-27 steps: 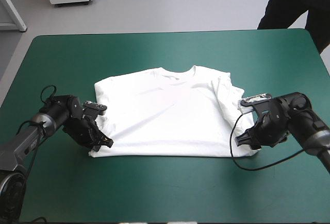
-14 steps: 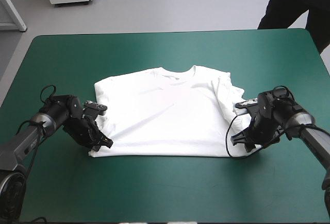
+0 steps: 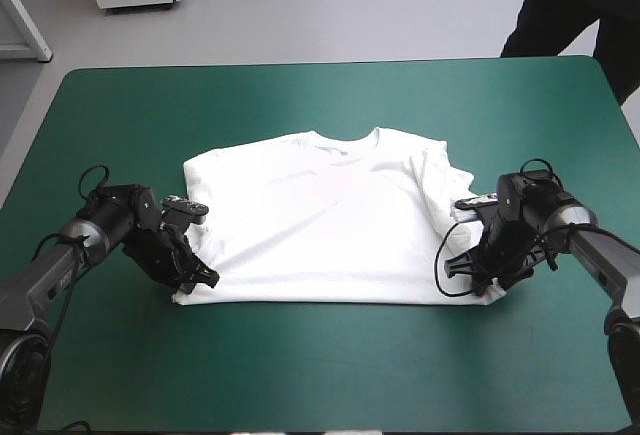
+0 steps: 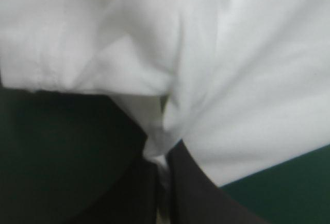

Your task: Fold the cloth

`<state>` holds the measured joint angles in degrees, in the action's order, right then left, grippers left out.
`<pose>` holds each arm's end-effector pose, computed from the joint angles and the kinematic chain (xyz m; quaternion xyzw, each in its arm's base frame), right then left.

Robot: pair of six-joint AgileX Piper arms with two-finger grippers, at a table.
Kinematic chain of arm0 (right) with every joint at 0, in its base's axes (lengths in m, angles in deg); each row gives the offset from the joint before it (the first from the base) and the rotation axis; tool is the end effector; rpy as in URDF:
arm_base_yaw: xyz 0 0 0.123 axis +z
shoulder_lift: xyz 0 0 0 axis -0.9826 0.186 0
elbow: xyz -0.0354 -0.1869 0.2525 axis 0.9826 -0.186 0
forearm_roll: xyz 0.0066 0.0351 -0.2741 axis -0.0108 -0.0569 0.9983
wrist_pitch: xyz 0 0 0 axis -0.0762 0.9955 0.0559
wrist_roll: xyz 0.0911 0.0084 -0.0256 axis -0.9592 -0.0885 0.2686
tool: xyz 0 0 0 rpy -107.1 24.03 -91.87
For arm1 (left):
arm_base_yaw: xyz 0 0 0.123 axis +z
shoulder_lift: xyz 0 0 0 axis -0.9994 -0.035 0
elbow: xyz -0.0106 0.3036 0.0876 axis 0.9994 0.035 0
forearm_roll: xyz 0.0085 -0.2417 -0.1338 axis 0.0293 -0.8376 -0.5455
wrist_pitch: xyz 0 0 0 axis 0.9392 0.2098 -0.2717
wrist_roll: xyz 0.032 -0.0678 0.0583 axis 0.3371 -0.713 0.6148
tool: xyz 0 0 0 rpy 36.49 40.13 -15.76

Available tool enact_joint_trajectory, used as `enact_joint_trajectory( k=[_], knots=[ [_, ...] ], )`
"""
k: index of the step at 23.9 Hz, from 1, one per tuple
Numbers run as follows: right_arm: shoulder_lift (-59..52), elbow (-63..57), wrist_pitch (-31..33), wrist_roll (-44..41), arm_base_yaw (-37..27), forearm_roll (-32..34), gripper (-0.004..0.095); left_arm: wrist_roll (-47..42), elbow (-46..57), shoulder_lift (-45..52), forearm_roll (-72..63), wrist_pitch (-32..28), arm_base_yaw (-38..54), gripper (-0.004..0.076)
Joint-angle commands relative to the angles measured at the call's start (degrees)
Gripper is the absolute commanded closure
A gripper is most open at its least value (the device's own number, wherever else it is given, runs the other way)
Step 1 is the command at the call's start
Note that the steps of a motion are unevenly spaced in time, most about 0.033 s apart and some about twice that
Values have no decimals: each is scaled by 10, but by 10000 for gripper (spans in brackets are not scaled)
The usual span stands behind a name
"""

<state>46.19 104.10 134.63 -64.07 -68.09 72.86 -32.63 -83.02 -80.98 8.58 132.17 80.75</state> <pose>0.2955 0.0616 0.2248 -0.1257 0.9919 0.0158 0.0002 0.2835 -0.0506 0.2178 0.2120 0.9742 -0.0749 0.0193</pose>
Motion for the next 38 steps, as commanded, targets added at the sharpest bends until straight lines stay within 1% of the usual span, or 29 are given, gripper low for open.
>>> enact_joint_trajectory(
  k=[1, 2, 3, 6, 7, 8, 11, 12, 14, 18, 21, 24, 27, 33, 38],
  knots=[
    [-2, 5, -8, 17, -1, -33, 687, 1, -1, 0, -63, 6, -6, 746],
    [-2, 5, -9, 17, -1, -33, 750, 1, -1, 0, -63, 5, -6, 746],
    [-2, 5, -8, 24, -1, -33, 917, 1, -4, 1, -63, 3, -6, 746],
    [-4, 7, 13, 24, -1, -30, 921, 1, -20, 13, -65, 22, -6, 746],
    [-14, 13, 35, 23, -1, -27, 921, 1, -32, 32, -59, 41, -6, 746],
    [-20, 19, 42, 23, -1, -24, 921, 1, -40, 46, -55, 52, -6, 746],
    [-74, 60, 79, -2, -1, 27, 921, -26, -75, 115, -16, 91, -6, 746],
    [-86, 67, 84, -3, -1, 30, 921, -29, -80, 126, -11, 98, -6, 746],
    [-126, 96, 104, -5, -1, 30, 921, -33, -93, 175, 0, 128, -6, 746],
    [-186, 142, 104, -20, -1, 30, 921, -48, -118, 234, 0, 141, -6, 746],
    [-189, 187, 93, -20, -1, 31, 921, -48, -160, 239, 0, 110, -6, 746],
    [-172, 214, 50, -20, -1, 36, 921, -59, -187, 229, 22, 43, -6, 746],
    [-145, 234, 15, -20, -1, 49, 921, -61, -197, 214, 47, -3, -6, 746],
    [-67, 280, -34, -20, -1, 49, 921, -60, -200, 163, 69, -62, -6, 746],
    [-3, 327, -44, -20, -5, 49, 921, -55, -200, 122, 70, -111, -6, 746]
  ],
)
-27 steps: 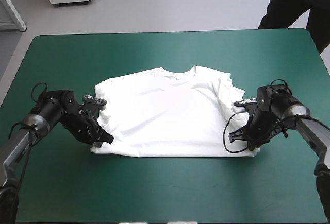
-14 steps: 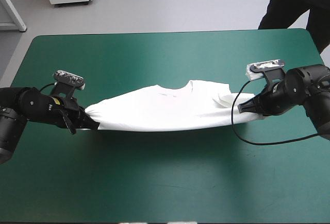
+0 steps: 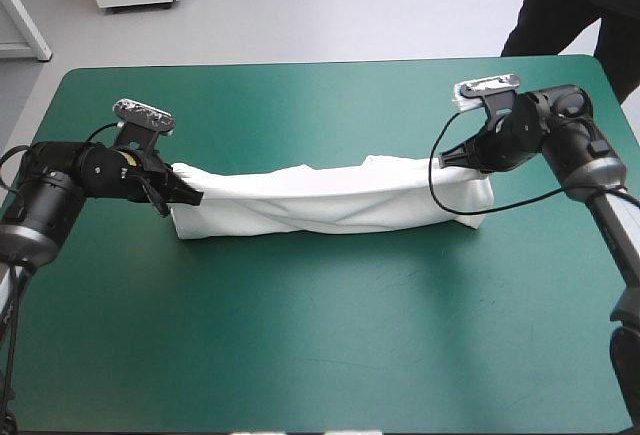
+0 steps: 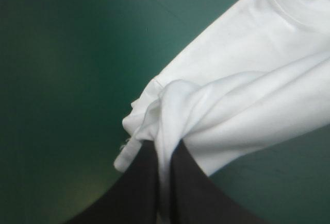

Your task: Fold the cloth

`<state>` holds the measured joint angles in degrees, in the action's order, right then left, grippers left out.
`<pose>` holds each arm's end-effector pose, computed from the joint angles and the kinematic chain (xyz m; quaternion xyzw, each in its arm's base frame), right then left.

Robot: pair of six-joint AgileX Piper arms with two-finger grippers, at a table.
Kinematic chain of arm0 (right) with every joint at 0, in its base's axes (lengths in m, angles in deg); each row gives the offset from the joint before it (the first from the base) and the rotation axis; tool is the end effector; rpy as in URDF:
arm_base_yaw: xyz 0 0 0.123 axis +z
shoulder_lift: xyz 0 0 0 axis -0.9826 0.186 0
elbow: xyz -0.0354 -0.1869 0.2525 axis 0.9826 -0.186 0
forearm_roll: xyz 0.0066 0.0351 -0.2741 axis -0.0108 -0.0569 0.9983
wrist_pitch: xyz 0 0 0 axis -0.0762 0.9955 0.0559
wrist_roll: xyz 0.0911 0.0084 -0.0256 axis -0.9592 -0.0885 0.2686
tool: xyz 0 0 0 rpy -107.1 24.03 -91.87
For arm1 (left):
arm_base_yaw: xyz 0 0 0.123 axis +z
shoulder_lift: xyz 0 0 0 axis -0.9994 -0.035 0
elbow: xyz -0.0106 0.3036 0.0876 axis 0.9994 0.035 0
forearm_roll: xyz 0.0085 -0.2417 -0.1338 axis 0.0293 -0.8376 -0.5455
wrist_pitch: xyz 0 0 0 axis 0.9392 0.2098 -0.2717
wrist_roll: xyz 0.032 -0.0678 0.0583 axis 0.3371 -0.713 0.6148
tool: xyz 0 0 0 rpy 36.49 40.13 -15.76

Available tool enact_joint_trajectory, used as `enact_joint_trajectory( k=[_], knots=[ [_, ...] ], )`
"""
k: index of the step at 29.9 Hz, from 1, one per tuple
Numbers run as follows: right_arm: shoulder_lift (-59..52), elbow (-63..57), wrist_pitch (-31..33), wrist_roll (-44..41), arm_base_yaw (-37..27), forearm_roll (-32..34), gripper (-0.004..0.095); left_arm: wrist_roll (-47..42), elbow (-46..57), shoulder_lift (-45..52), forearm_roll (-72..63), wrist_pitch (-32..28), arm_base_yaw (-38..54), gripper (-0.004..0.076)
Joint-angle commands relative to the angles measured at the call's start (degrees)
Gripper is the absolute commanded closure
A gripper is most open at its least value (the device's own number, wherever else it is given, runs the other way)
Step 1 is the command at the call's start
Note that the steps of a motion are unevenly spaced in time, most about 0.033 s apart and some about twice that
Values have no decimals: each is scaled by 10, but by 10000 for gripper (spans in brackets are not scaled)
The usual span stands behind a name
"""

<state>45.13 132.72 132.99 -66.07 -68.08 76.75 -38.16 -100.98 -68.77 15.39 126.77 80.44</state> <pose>0.3631 0.0693 0.3791 -0.1167 0.9554 0.0058 0.2714 0.3009 -0.0445 0.3774 0.1935 0.9291 -0.0026 0.3152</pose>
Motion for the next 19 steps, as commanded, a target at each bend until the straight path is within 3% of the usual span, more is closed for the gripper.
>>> enact_joint_trajectory(
  k=[1, 5, 19],
  knots=[
    [19, 48, -29, 0, -5, 10, 921, 1, -21, -8, 3, -70, -3, 746],
    [61, 72, -57, 0, -5, 10, 921, 1, -21, -44, 5, -113, -3, 746],
    [180, 77, -90, 12, -5, 7, 919, -2, -21, -172, 29, -148, -3, 746]
  ],
)
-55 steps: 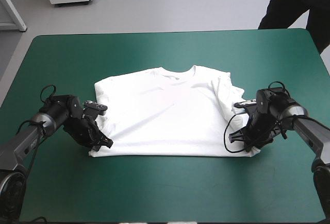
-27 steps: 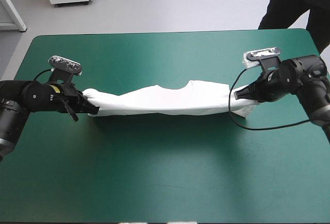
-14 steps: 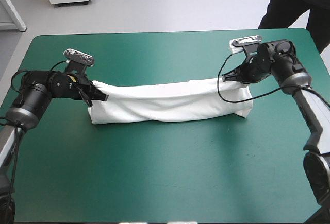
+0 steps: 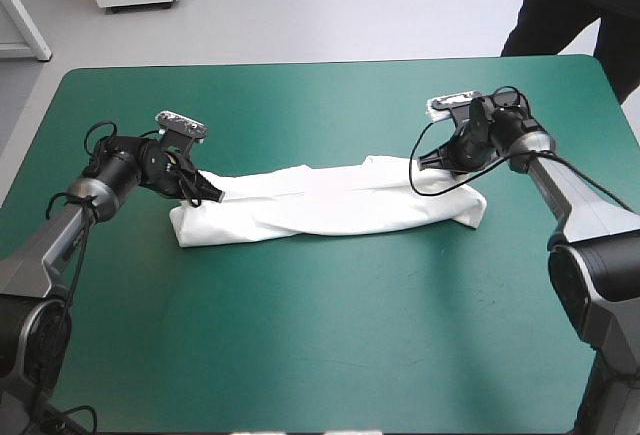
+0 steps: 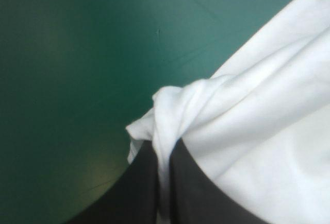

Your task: Fold the cloth

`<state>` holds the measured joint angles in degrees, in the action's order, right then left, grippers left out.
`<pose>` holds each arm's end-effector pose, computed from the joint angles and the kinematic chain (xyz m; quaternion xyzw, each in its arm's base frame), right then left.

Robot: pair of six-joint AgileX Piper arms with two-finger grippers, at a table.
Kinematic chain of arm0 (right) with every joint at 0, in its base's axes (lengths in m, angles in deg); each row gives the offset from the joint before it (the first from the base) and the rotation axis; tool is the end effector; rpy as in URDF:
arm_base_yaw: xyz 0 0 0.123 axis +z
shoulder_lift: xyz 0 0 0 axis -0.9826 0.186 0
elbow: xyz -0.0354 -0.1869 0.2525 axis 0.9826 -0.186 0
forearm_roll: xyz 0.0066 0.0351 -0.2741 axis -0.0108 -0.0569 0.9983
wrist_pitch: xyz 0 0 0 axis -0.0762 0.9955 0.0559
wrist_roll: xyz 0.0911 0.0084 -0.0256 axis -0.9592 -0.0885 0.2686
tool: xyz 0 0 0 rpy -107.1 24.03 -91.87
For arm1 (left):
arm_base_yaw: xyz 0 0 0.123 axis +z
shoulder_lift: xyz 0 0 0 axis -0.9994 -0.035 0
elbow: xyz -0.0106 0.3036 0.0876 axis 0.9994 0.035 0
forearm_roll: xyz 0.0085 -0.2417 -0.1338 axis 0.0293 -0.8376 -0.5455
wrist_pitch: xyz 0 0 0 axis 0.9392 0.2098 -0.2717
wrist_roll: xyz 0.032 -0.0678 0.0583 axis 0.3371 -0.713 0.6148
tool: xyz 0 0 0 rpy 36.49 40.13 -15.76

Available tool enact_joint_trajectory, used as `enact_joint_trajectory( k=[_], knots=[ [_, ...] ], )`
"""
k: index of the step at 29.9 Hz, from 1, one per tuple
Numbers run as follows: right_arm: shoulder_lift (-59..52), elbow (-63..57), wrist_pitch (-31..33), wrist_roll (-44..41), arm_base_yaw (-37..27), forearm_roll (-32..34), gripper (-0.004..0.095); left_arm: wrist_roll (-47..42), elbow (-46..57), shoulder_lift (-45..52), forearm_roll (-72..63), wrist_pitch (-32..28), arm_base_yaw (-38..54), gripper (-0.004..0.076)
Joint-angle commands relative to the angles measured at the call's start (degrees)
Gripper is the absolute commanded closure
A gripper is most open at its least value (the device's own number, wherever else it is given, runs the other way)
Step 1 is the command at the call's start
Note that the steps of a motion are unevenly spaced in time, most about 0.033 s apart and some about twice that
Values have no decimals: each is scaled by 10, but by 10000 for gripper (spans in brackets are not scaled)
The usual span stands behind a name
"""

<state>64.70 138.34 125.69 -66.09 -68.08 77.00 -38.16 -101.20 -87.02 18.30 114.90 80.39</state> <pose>0.4516 0.0867 0.2737 -0.1219 0.9689 0.0005 0.2153 0.3835 -0.0518 0.2785 0.2043 0.9430 0.0175 0.2620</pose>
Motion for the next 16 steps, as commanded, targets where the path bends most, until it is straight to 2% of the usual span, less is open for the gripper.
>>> enact_joint_trajectory(
  k=[1, 5, 7, 12, 16],
  knots=[
    [-13, 21, -12, 20, -5, 0, 914, -2, -19, 6, -1, -28, -2, 745],
    [-5, 41, 7, 59, -9, -33, 818, -2, -19, 1, -1, -15, -2, 730],
    [-5, 61, 16, 63, -13, -56, 744, -2, -19, 2, -1, -2, -2, 679],
    [-11, 116, 78, 74, -30, -89, 539, -9, -19, 16, 38, 58, -2, 447],
    [-42, 120, 108, 78, -51, -114, 451, -61, -19, 48, 81, 109, -2, 333]
  ],
)
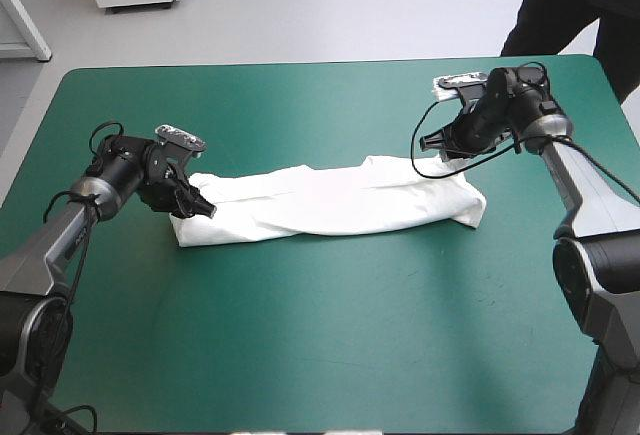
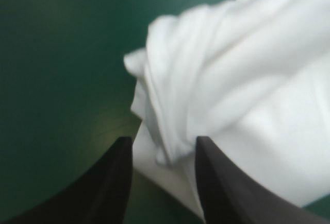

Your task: Fold the cloth

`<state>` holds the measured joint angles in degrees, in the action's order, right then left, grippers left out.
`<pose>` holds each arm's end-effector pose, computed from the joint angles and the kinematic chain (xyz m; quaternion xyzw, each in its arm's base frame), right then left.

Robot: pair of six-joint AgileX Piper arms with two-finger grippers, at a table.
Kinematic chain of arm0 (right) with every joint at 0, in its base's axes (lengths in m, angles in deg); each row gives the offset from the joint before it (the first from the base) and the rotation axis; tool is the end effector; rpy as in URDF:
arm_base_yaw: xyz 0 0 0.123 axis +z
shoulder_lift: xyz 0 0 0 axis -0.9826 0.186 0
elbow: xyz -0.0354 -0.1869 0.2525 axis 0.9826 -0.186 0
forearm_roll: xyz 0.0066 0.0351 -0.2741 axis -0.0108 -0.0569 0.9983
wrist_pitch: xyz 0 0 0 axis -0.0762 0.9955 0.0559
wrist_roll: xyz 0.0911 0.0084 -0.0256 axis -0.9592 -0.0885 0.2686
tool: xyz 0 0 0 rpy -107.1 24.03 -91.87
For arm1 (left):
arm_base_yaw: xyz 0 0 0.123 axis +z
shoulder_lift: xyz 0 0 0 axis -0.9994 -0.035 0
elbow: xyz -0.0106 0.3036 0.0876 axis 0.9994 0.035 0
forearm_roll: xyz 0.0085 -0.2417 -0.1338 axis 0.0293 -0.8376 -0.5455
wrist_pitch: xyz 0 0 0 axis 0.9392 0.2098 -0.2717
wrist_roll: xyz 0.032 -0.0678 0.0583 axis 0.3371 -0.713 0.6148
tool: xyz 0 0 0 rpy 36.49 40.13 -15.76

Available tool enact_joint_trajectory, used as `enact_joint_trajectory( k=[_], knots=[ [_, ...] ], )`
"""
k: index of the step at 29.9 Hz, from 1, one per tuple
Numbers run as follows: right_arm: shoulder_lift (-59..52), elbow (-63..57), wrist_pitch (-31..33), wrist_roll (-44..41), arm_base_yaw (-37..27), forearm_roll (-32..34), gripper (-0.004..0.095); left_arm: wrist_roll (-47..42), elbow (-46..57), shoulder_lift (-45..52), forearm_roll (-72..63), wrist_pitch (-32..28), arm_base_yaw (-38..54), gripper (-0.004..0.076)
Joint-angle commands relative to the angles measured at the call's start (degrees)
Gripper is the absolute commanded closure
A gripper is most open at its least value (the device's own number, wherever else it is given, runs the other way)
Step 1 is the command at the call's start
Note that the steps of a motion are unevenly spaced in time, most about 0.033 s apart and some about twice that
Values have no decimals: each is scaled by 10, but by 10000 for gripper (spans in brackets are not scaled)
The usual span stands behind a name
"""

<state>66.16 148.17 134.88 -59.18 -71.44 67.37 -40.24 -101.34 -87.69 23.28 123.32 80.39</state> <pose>0.4632 0.0749 0.3102 -0.1254 0.9682 0.0608 0.2080 0.3741 -0.0444 0.2689 0.2121 0.9587 0.0450 0.1838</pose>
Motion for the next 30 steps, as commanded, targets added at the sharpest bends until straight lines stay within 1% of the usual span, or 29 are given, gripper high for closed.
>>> enact_joint_trajectory(
  k=[1, 4, 7, 9, 10, 11, 12, 15, 19, 23, 26, 30],
  knots=[
    [-68, 22, 23, 9, -22, -18, 452, -46, -18, 65, 34, 34, -2, 319],
    [-106, 22, 30, 9, -37, -19, 452, -52, -18, 114, 11, 49, -2, 312],
    [-146, 20, 38, 9, -48, -21, 452, -49, -18, 165, -69, 44, -3, 313],
    [-175, 10, 39, 9, -51, -20, 453, -1, -18, 195, -147, 41, -5, 329],
    [-193, -1, 39, 9, -51, -16, 453, 26, -18, 209, -195, 41, -5, 360],
    [-212, -15, 39, 9, -51, -11, 453, 52, -18, 221, -238, 41, -5, 412],
    [-228, -33, 37, 9, -51, -5, 453, 71, -18, 229, -270, 41, -5, 482],
    [-290, -96, 24, 8, -51, 18, 453, 145, -18, 239, -378, 40, -5, 748],
    [-370, -174, 0, -11, -51, 30, 452, 195, -18, 224, -479, 40, -5, 746],
    [-419, -233, -19, -13, -51, 32, 453, 255, -20, 170, -557, 39, -12, 746],
    [-424, -247, -19, -13, -51, 26, 453, 261, -42, 116, -559, 36, -36, 746],
    [-415, -246, -31, -15, -51, 27, 452, 258, -107, 32, -546, 37, -77, 746]
  ],
)
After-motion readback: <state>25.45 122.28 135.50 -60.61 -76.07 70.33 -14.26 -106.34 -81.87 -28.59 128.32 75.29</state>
